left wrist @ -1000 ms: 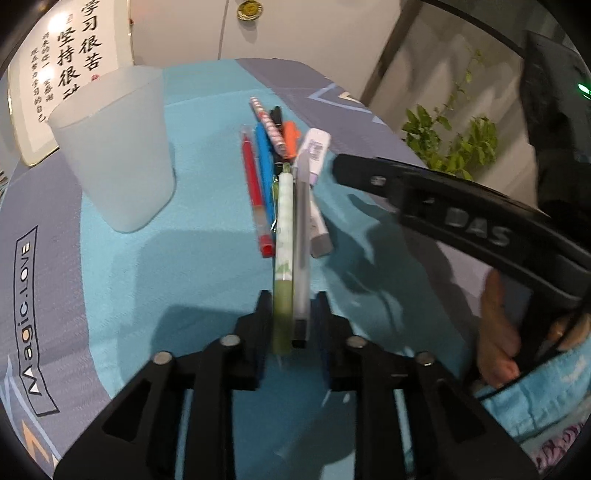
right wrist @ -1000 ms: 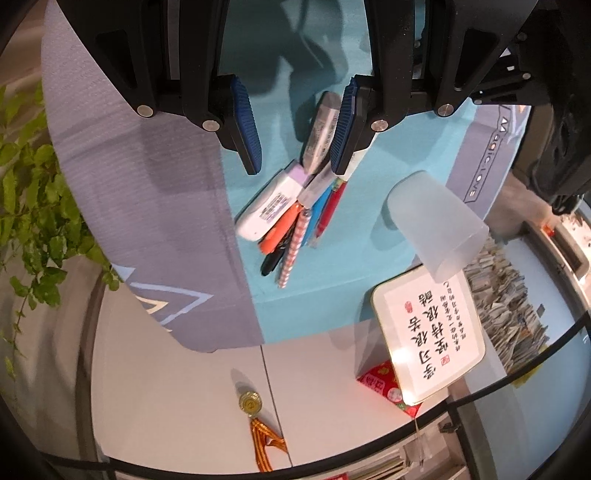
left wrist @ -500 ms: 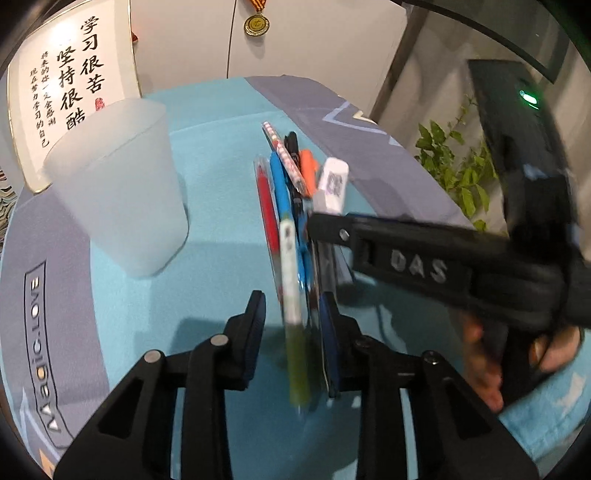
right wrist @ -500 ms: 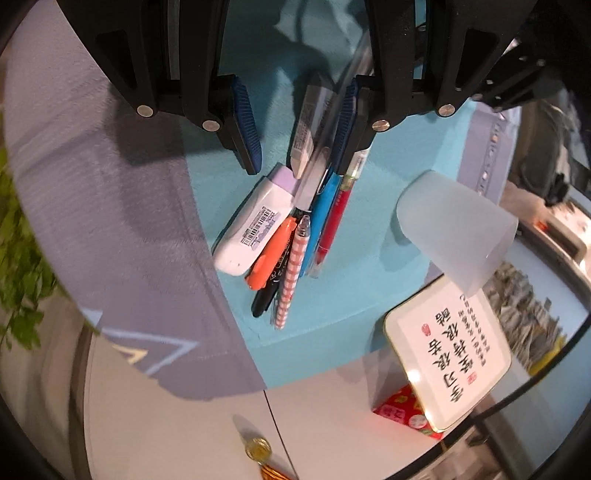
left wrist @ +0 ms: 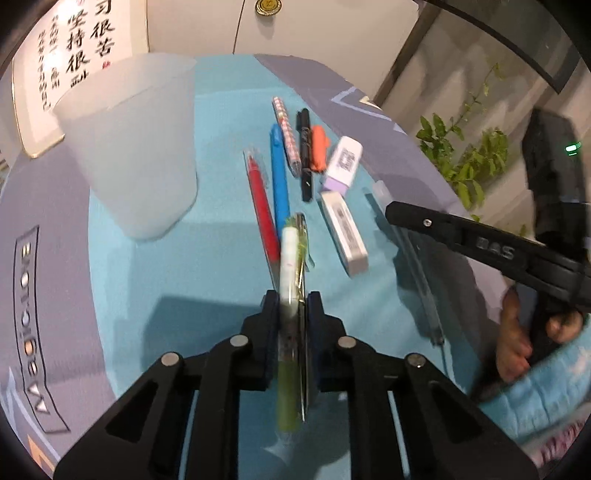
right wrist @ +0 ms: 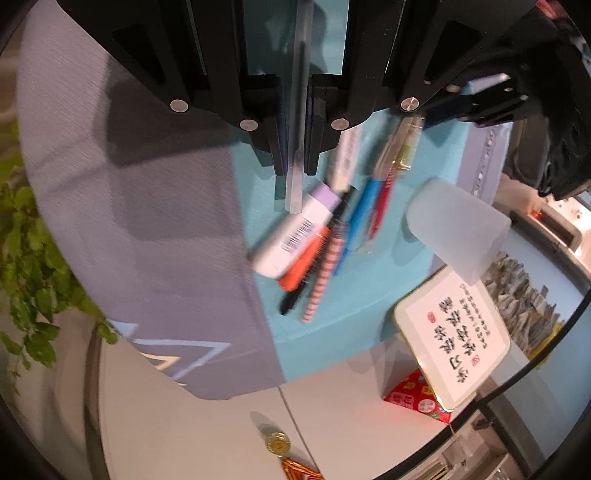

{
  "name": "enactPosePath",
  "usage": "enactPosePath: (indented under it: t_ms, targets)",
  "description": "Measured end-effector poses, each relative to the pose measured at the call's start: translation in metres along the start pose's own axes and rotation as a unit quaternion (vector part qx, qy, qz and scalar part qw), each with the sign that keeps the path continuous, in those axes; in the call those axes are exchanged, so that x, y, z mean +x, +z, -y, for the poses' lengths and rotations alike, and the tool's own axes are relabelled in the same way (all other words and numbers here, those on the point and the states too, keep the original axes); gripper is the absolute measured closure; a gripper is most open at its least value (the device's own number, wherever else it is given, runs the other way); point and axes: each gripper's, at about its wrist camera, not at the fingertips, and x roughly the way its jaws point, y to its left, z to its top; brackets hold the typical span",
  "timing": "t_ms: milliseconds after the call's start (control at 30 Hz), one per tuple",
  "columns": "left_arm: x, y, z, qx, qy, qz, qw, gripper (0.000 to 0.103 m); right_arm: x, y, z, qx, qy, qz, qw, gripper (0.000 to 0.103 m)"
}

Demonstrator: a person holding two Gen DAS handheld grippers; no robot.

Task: Organize stationery
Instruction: 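Lift the light green pen with the left gripper while the right gripper grasps the clear pen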

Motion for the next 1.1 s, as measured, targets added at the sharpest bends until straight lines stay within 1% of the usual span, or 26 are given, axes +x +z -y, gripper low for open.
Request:
enactPosePath:
  t_ms: [67,133,233,333,400,433,467,500,567,633,700,767,800,833,867,933,967,1100]
  targets:
    - [-0.005,-0.003,0.002,0.004,-0.001,0.002,1.0,0.091,0.003,0.0,0.006,0.006,-0.016,-0.013,1.0,0.093]
    - [-0.01,-0.004,0.005,0.01,0.011,0.012,0.9998,0.089,0.003,0.001,0.007,0.008,-0.015,-0.015,1.0,0.093]
    - [-0.011,-0.001,0.003,0.005,0.016,0.018,0.9997,0.088,0.003,0.003,0.004,0.002,-0.028,-0.014,1.0,0.093]
    - [-0.007,0.005,0.0,0.003,0.036,0.021,0.9991,0.087,0.006,0.006,0.002,-0.006,-0.04,-0.018,0.999,0.092]
    - [0.001,0.01,-0.001,0.004,0.048,0.017,0.9987,0.087,0.009,0.006,0.001,-0.011,-0.043,-0.025,0.999,0.091]
    - [0.004,0.011,-0.002,0.003,0.053,0.013,0.9985,0.086,0.009,0.006,0.001,-0.014,-0.045,-0.022,0.999,0.09]
    - [0.005,0.011,-0.002,0.002,0.052,0.018,0.9985,0.085,0.01,0.007,0.0,-0.016,-0.048,-0.022,0.998,0.089]
    - [0.005,0.012,-0.003,0.003,0.054,0.017,0.9984,0.082,0.011,0.008,-0.001,-0.018,-0.049,-0.022,0.998,0.088]
    - [0.006,0.014,-0.004,0.002,0.054,0.018,0.9984,0.08,0.013,0.01,-0.002,-0.019,-0.048,-0.022,0.998,0.085]
    - [0.007,0.014,-0.004,0.001,0.053,0.014,0.9985,0.077,0.014,0.011,-0.004,-0.025,-0.048,-0.022,0.998,0.076]
    - [0.01,0.016,-0.004,-0.001,0.052,0.011,0.9986,0.077,0.017,0.012,-0.01,-0.038,-0.055,-0.02,0.998,0.074]
    - [0.013,0.019,-0.004,0.0,0.054,0.014,0.9984,0.08,0.019,0.012,-0.017,-0.055,-0.068,-0.017,0.996,0.074]
    - [0.013,0.02,-0.004,0.0,0.054,0.014,0.9984,0.081,0.02,0.013,-0.018,-0.058,-0.071,-0.017,0.996,0.081]
    - [0.014,0.021,-0.005,0.001,0.055,0.014,0.9984,0.085,0.021,0.014,-0.017,-0.055,-0.065,-0.021,0.996,0.091]
    - [0.014,0.022,-0.006,0.002,0.056,0.012,0.9984,0.086,0.021,0.015,-0.016,-0.049,-0.057,-0.023,0.997,0.091]
    - [0.011,0.022,-0.006,0.0,0.057,0.012,0.9983,0.089,0.013,0.014,-0.017,-0.048,-0.052,-0.012,0.997,0.091]
    - [0.008,0.021,-0.005,0.001,0.056,0.015,0.9983,0.095,0.007,0.013,-0.019,-0.053,-0.052,-0.002,0.997,0.091]
    - [-0.014,0.017,-0.001,-0.001,0.043,0.038,0.9984,0.095,-0.02,0.009,-0.032,-0.072,-0.043,0.038,0.996,0.091]
